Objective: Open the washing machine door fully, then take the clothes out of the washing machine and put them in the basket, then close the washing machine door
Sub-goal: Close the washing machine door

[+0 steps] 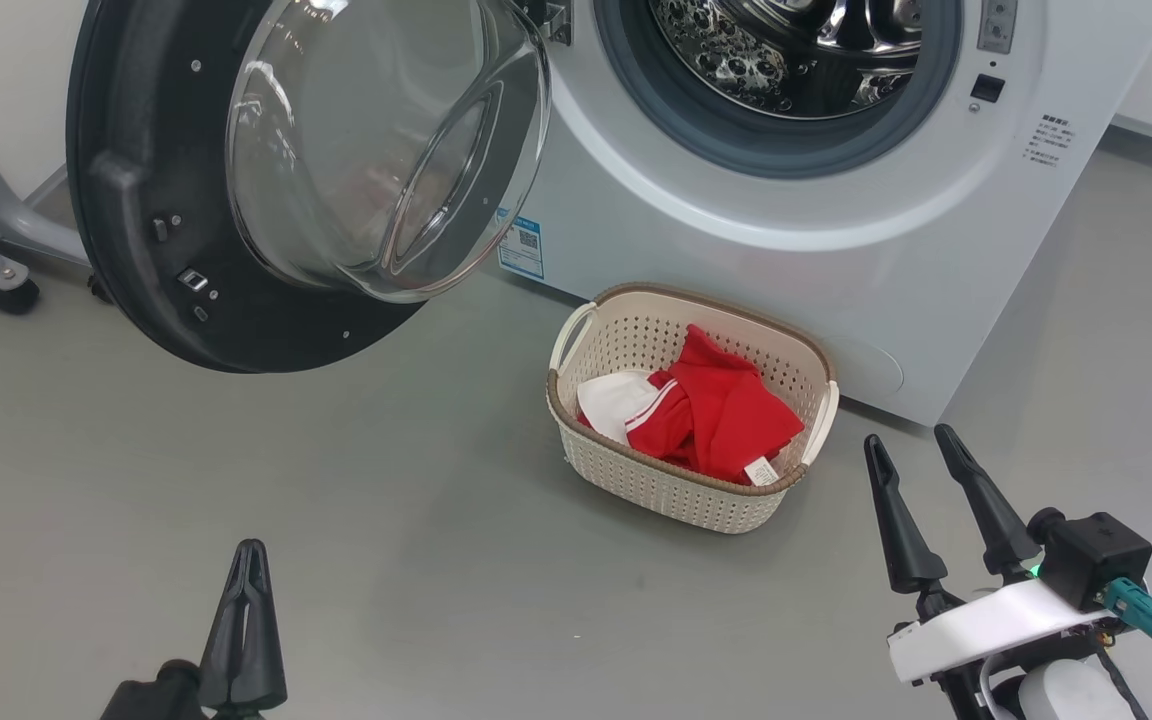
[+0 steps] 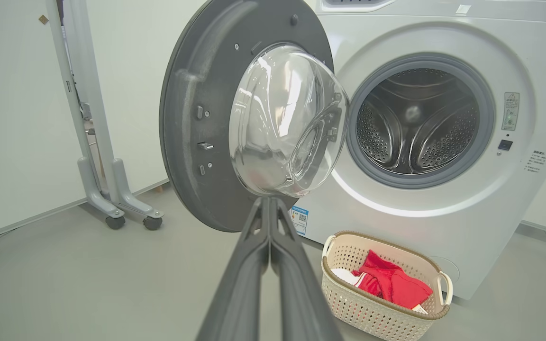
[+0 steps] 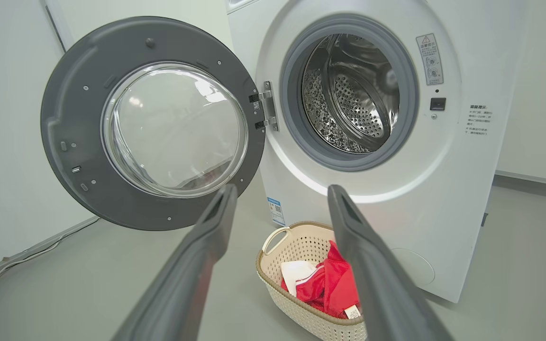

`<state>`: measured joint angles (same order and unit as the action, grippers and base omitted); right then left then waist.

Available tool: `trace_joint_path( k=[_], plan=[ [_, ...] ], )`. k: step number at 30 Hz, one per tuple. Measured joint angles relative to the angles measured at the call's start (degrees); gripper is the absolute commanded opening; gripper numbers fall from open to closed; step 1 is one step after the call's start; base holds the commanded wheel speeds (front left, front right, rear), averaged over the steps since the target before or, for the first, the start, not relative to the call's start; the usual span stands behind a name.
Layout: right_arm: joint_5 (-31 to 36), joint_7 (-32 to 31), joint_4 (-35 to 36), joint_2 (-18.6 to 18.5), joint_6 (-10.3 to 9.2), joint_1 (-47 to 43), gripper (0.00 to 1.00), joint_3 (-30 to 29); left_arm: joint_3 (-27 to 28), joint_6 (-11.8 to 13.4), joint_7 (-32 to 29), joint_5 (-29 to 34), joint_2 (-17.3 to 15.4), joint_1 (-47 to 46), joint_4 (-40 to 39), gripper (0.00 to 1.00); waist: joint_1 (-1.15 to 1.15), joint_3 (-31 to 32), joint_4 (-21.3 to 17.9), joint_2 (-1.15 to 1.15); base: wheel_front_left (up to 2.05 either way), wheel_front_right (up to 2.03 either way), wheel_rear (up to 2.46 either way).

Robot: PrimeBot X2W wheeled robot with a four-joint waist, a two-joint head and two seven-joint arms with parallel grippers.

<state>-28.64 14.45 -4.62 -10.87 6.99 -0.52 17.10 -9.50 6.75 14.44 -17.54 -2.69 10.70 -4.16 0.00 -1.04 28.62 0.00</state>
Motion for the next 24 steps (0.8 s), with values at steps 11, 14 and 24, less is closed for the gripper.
trace_joint_path(
  k=[11, 14, 24],
  plan=[
    [0.5, 0.0, 1.8, -1.7, 0.00, -0.7, 1.00, -0.8, 2.2, 0.0, 0.0, -0.8, 0.0, -0.4, -4.4, 0.00, 0.00, -3.1, 0.1, 0.00, 0.00, 0.00, 0.00],
    [0.6, 0.0, 2.4, -2.4, 0.00, -1.0, 1.00, 0.0, 4.8, 0.0, 0.0, -0.6, -1.7, -1.7, -6.6, 0.00, 0.00, -4.1, -0.2, 0.00, 0.00, 0.00, 0.00],
    [1.1, 0.0, 5.5, -7.0, 0.00, -0.9, 1.00, 0.4, 15.1, -0.3, -1.4, -2.2, -10.2, -11.9, -15.0, 0.00, 0.00, -9.3, -2.3, 0.00, 0.00, 0.00, 0.00]
  ],
)
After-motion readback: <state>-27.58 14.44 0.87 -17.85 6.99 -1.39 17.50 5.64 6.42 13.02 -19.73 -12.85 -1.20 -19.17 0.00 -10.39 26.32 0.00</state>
